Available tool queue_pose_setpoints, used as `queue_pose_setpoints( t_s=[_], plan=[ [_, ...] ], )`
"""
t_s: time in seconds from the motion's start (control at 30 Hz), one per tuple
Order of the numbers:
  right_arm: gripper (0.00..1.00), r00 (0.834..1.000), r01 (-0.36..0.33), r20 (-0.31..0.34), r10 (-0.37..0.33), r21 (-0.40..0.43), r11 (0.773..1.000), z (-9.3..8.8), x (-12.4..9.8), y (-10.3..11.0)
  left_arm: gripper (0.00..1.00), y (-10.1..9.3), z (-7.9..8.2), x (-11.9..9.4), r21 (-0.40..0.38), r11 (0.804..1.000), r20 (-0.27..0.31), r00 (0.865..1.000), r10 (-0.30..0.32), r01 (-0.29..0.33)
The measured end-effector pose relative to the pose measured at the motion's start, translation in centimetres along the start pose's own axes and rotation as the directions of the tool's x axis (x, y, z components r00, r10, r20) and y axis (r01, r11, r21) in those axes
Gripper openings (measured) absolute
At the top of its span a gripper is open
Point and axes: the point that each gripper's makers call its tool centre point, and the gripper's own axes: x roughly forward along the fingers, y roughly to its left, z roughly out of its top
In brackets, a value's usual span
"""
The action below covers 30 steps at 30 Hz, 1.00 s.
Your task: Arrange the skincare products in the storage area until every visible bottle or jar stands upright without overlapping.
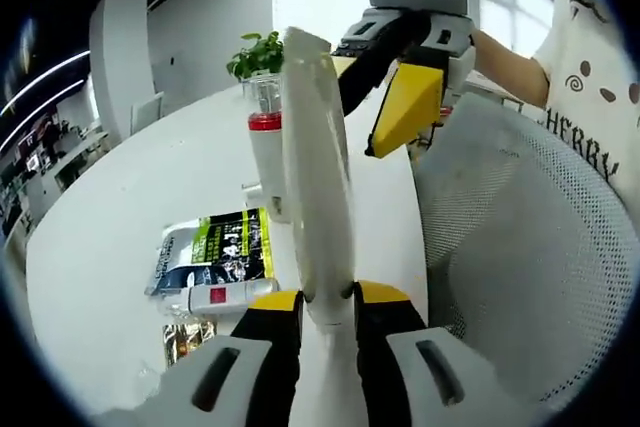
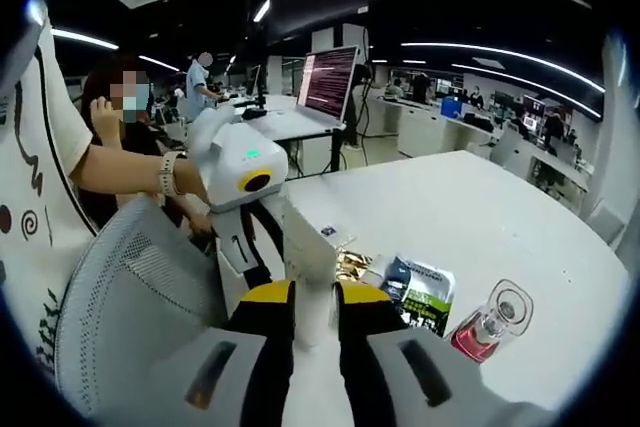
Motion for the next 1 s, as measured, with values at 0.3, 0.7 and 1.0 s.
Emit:
queue_pose_setpoints(
  t_s=[0.3, 0.7, 1.0],
  plan=[
    [0.25, 0.997, 0.078, -0.007, -0.078, 0.014, 0.997, -0.8, -2.1, -1.3, 0.16, 0.6, 0.3, 0.6, 0.031, 0.999, -0.005, 1.0, -0.015, 0.015],
    [0.43, 0.981, 0.194, 0.009, -0.195, 0.072, 0.978, -1.6, -4.8, -2.7, 0.16, 2.2, 1.1, 2.0, 0.063, 0.998, -0.002, 1.0, -0.015, 0.015],
    [0.52, 0.969, 0.245, 0.009, -0.248, 0.127, 0.961, -2.4, -6.3, -3.3, 0.16, 3.0, 1.7, 3.0, 0.072, 0.997, -0.002, 1.0, -0.021, 0.021]
  ],
)
